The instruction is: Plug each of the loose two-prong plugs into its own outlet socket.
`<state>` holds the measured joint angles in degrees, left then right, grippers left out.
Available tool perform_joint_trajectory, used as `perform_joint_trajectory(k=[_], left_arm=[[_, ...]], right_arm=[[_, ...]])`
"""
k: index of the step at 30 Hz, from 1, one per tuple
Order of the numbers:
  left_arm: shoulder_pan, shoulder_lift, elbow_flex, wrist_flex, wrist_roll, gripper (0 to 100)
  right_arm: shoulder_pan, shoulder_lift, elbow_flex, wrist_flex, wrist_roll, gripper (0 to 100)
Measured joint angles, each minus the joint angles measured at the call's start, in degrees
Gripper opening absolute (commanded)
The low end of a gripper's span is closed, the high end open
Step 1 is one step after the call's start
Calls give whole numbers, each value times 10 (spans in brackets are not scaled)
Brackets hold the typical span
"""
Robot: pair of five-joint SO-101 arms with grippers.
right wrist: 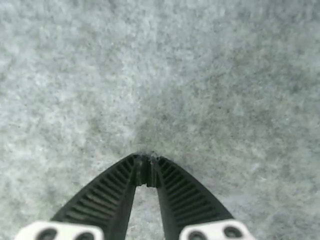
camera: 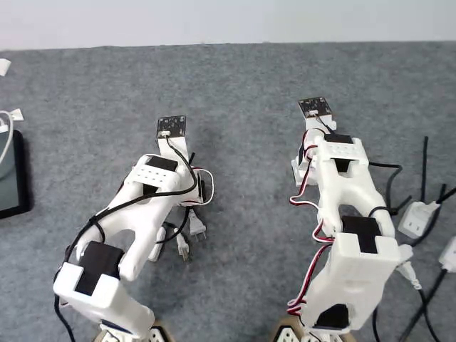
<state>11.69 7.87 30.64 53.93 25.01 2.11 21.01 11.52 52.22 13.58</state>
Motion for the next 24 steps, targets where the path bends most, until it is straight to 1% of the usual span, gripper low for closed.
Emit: perform_joint_trajectory(k=[3,7,10,13,16,18,21,24], left_arm=[[11,0,0,0,0,12],[64,-18,0,24,6,12],[113,-58,0,52,58,12],[149,-88,0,55,114,12],[170,-91,0,43,134,12],[173,-78,0,24,138,12],[173,-24,0,-7,140,12],[174,37,-24,-11,149,13]], right_arm=[[0,0,0,0,0,9],[-1,0,0,0,0,9],[-1,0,0,0,0,9],[-1,0,0,0,0,9],[-1,0,0,0,0,9],[-1,0,0,0,0,9],[-1,0,0,0,0,9],[-1,0,0,0,0,9]])
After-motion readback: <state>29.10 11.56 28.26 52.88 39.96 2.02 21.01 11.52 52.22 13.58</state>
